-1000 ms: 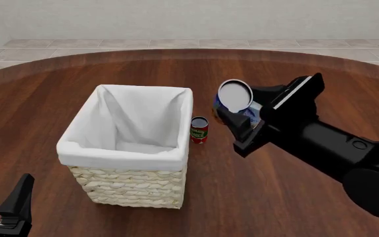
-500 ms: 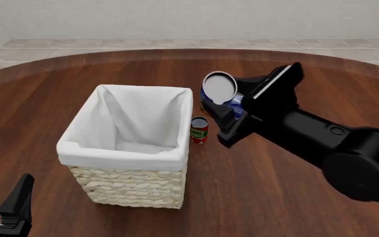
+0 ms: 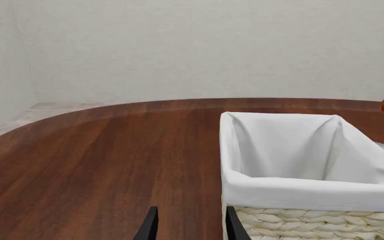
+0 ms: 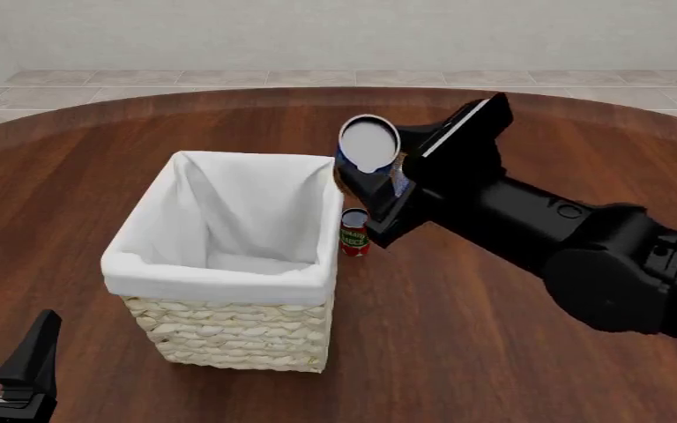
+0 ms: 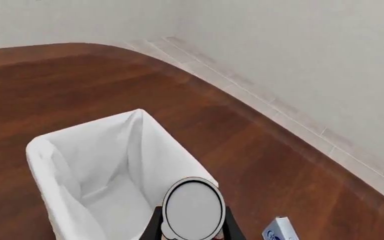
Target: Pick up the alphabet soup and put it in the basket.
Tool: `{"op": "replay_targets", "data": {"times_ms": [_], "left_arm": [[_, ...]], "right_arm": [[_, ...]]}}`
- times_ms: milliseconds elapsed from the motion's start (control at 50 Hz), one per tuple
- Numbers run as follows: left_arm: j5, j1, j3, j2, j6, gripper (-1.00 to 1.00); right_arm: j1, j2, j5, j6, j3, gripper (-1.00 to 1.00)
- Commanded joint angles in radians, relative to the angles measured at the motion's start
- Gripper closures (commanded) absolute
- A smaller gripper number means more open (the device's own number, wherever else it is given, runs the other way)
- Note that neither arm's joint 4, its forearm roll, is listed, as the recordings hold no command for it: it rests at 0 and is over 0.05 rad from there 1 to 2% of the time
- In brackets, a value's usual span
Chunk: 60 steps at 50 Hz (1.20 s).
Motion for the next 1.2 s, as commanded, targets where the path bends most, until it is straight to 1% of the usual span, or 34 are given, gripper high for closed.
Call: {"op": "replay_targets", "data": {"times_ms": [20,160,240,380,460,620,800,1200], "left_arm": [[0.000,0.000,0.000,0.000,0.000,-1.00],[0.000,0.000,0.000,0.000,0.000,-1.00],[0.000,0.000,0.000,0.000,0.000,-1.00],[0.000,0.000,0.000,0.000,0.000,-1.00],[0.000,0.000,0.000,0.000,0.000,-1.00],[0.000,0.000,0.000,0.000,0.000,-1.00],[0.000,0.000,0.000,0.000,0.000,-1.00],[0.000,0.000,0.000,0.000,0.000,-1.00]], "right_arm": [[0.017,0.021,0.007,0.018,-0.045,1.00],[0.024,0.022,0.021,0.015,-0.065,1.00],[0.025,0.027,0.014,0.002,-0.068,1.00],[0.027,0.043,0.013,0.007,-0.077,1.00],[0.034,0.051,0.012,-0.007,-0.085,1.00],[0.040,0.073,0.022,-0.016,-0.116,1.00],[0.056,0.104,0.029,-0.008,-0.147,1.00],[0.071,0.132,0.039,-0.026,-0.183,1.00]]}}
